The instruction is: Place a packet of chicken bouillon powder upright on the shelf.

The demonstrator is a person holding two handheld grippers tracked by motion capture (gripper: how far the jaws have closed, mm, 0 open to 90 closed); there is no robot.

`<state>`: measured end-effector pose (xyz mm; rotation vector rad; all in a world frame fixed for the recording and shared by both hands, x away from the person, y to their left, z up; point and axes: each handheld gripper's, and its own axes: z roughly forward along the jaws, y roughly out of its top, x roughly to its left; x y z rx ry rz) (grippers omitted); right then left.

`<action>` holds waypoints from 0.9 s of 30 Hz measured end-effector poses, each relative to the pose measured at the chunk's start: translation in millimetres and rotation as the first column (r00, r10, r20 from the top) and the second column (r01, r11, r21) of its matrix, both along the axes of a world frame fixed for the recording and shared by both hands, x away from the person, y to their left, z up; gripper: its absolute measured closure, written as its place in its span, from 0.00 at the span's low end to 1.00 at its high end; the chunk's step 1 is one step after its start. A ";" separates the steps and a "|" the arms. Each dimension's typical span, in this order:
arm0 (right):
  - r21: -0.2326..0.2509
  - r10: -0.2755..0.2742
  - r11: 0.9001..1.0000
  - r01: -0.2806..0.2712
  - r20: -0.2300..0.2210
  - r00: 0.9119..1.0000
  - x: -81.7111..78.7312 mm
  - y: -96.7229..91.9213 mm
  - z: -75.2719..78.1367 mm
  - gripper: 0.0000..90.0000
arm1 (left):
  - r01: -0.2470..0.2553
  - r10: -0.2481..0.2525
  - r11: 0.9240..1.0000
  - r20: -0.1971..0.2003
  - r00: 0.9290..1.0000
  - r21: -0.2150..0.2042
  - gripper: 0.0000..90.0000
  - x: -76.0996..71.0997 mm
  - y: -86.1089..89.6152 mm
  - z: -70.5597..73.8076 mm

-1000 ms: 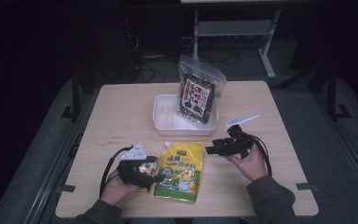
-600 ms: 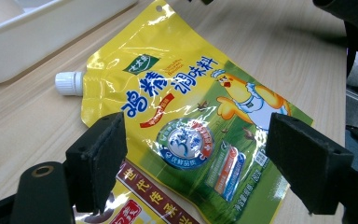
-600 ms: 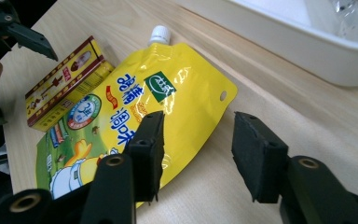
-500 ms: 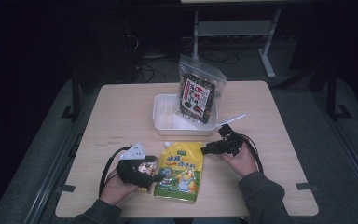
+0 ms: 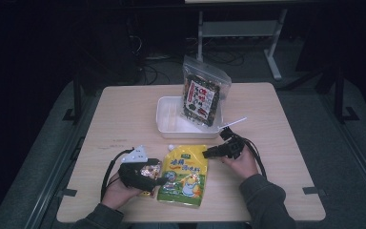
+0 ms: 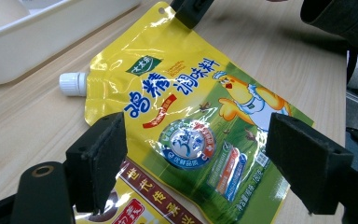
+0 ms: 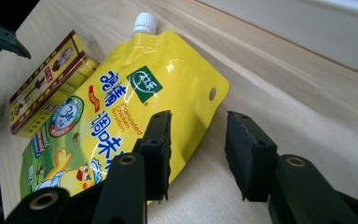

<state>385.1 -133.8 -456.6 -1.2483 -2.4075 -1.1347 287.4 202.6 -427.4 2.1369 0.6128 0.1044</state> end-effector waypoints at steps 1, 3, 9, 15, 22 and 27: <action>0.004 -0.002 1.000 0.002 -0.007 1.000 0.2 0.6 -0.9 0.69 | -0.001 0.001 1.000 -0.001 1.000 -0.001 0.22 0.0 0.0 0.0; 0.010 0.002 1.000 -0.001 -0.014 1.000 1.0 1.7 -2.4 0.71 | -0.001 0.001 1.000 -0.001 1.000 -0.001 0.22 0.1 0.0 0.0; 0.013 0.013 1.000 -0.013 -0.034 0.999 2.1 4.1 -4.6 0.79 | -0.001 0.001 1.000 -0.003 1.000 0.001 0.22 0.4 0.1 -0.3; 0.029 0.023 0.999 -0.021 -0.054 0.998 2.6 4.7 -5.3 0.92 | -0.001 0.001 1.000 -0.004 1.000 0.003 0.22 0.9 0.7 -0.7; 0.047 0.034 0.998 -0.031 -0.059 0.998 2.0 3.5 -3.3 0.99 | -0.002 0.002 1.000 -0.005 1.000 0.004 0.22 1.1 0.7 -1.2; 0.043 0.037 0.998 -0.035 -0.050 0.998 -0.2 1.8 0.5 0.99 | -0.002 0.002 1.000 -0.008 1.000 0.005 0.23 1.3 0.9 -1.6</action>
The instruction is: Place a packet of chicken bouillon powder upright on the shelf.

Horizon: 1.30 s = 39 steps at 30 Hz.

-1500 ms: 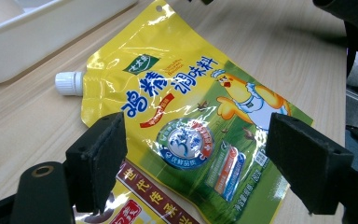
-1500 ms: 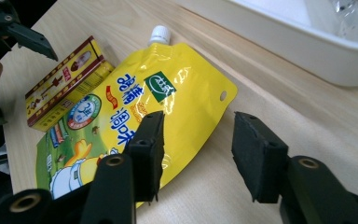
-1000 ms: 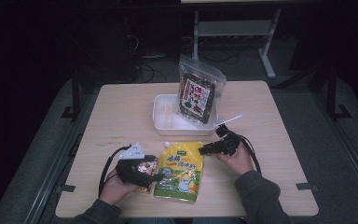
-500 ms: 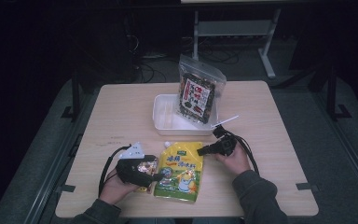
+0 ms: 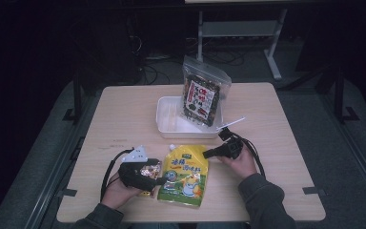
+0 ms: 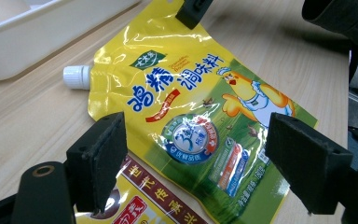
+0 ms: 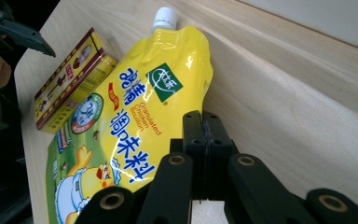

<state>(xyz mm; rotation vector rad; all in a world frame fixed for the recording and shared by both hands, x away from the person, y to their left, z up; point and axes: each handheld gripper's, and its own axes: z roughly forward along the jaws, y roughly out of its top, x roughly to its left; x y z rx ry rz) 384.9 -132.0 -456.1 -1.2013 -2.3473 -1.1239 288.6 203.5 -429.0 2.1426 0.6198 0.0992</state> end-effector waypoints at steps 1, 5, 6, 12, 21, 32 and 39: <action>-0.001 -0.001 1.000 0.001 -0.001 1.000 -0.7 -0.3 0.9 0.99 | -0.001 0.001 1.000 -0.001 1.000 0.000 0.23 0.0 0.0 -0.1; -0.002 -0.001 1.000 0.001 0.008 1.000 -3.0 -2.0 4.0 0.99 | -0.003 0.003 1.000 -0.002 1.000 0.001 0.23 0.1 0.2 -0.4; 0.003 -0.003 1.000 0.003 0.010 1.000 -3.6 -2.3 5.0 0.99 | -0.002 0.002 1.000 -0.003 1.000 0.003 0.23 0.3 0.2 -0.6; 0.020 0.000 1.000 -0.001 0.026 1.000 -8.2 -5.3 12.8 0.99 | -0.005 0.005 1.000 -0.008 1.000 0.001 0.23 0.8 0.5 -1.5; 0.057 0.003 0.998 -0.007 0.069 0.998 -18.3 -13.4 29.1 0.99 | -0.010 0.010 1.000 -0.021 1.000 0.002 0.23 1.9 0.6 -3.8; 0.109 0.005 0.994 -0.016 0.105 0.995 -32.0 -20.7 45.9 0.99 | 0.004 -0.004 1.000 -0.047 0.999 0.006 0.25 3.9 -2.5 -8.4; 0.149 0.018 0.988 -0.038 0.127 0.992 -38.8 -21.0 55.1 0.99 | 0.018 -0.018 1.000 -0.075 0.997 0.000 0.25 4.1 -7.4 -10.5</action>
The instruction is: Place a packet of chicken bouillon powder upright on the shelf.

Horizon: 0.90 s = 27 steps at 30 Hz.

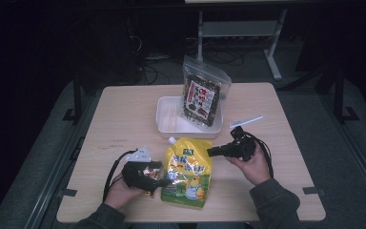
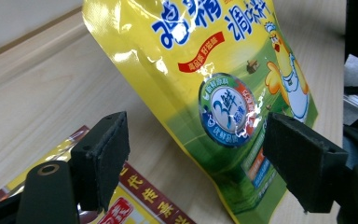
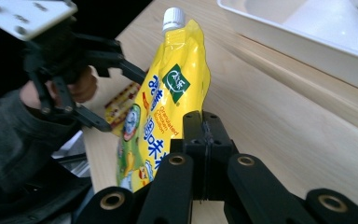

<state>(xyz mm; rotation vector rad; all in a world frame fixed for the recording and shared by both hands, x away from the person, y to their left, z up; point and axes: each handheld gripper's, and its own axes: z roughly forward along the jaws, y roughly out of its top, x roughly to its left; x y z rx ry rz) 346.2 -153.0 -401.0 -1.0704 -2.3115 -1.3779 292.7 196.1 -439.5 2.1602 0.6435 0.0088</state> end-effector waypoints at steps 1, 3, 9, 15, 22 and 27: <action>0.008 0.002 1.000 -0.002 0.002 1.000 -0.7 0.0 1.4 0.99 | 0.004 -0.004 1.000 -0.003 1.000 0.001 0.25 0.2 -0.6 -0.2; 0.013 0.008 1.000 -0.008 0.008 1.000 -2.6 0.4 4.2 0.99 | 0.012 -0.012 1.000 -0.010 1.000 -0.003 0.26 0.3 -1.6 -0.5; 0.036 0.025 0.999 -0.026 0.025 0.999 -7.1 1.6 11.0 0.99 | 0.056 -0.057 0.998 -0.051 0.997 -0.013 0.32 0.5 -7.8 -5.1; 0.057 0.051 0.997 -0.054 0.048 0.998 -11.1 2.2 16.8 0.99 | 0.089 -0.096 0.991 -0.080 0.992 -0.096 0.51 1.5 -4.1 -4.0; 0.070 0.074 0.994 -0.079 0.073 0.995 -13.6 -0.7 26.0 0.99 | 0.099 -0.116 0.980 -0.089 0.989 -0.173 0.74 2.8 4.0 -0.5; 0.073 0.100 0.992 -0.106 0.081 0.992 -15.3 -2.7 31.7 0.99 | 0.113 -0.133 0.973 -0.092 0.987 -0.199 0.84 2.2 5.2 1.2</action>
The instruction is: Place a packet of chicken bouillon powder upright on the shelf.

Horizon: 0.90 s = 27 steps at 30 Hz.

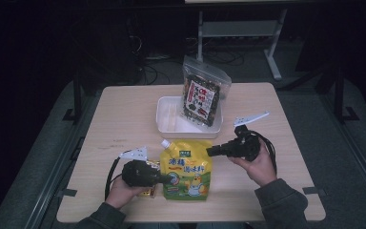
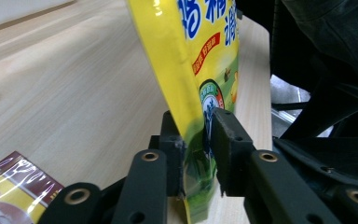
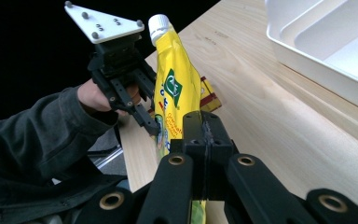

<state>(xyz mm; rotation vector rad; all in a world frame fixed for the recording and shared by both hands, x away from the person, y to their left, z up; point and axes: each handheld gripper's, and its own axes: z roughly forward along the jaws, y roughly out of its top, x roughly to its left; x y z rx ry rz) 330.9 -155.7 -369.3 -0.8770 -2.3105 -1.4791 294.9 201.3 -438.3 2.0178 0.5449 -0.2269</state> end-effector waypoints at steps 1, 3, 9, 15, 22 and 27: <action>-0.003 0.006 1.000 -0.006 0.002 1.000 0.0 -0.2 1.0 0.99 | 0.004 -0.004 1.000 0.002 1.000 0.000 0.86 -0.1 0.0 0.4; -0.011 0.016 1.000 -0.016 0.001 1.000 0.2 -0.6 3.4 0.97 | 0.003 -0.003 1.000 0.011 1.000 0.001 0.87 -0.8 -0.4 1.3; -0.040 0.051 0.998 -0.050 0.007 0.999 2.5 1.2 14.3 0.86 | 0.017 -0.017 1.000 0.023 1.000 -0.001 0.89 -2.5 -1.7 2.7; -0.078 0.088 0.993 -0.087 0.005 0.996 9.4 8.9 30.2 0.77 | 0.018 -0.018 1.000 0.032 0.999 0.000 0.90 -3.8 -3.1 3.8; -0.141 0.159 0.978 -0.156 0.012 0.987 14.7 30.3 44.0 0.71 | 0.019 -0.019 1.000 0.037 0.999 0.004 0.90 -4.5 -3.8 4.8; -0.180 0.206 0.962 -0.203 -0.005 0.979 16.2 42.2 50.2 0.75 | 0.020 -0.020 1.000 0.041 0.999 0.008 0.90 -4.8 -4.0 5.5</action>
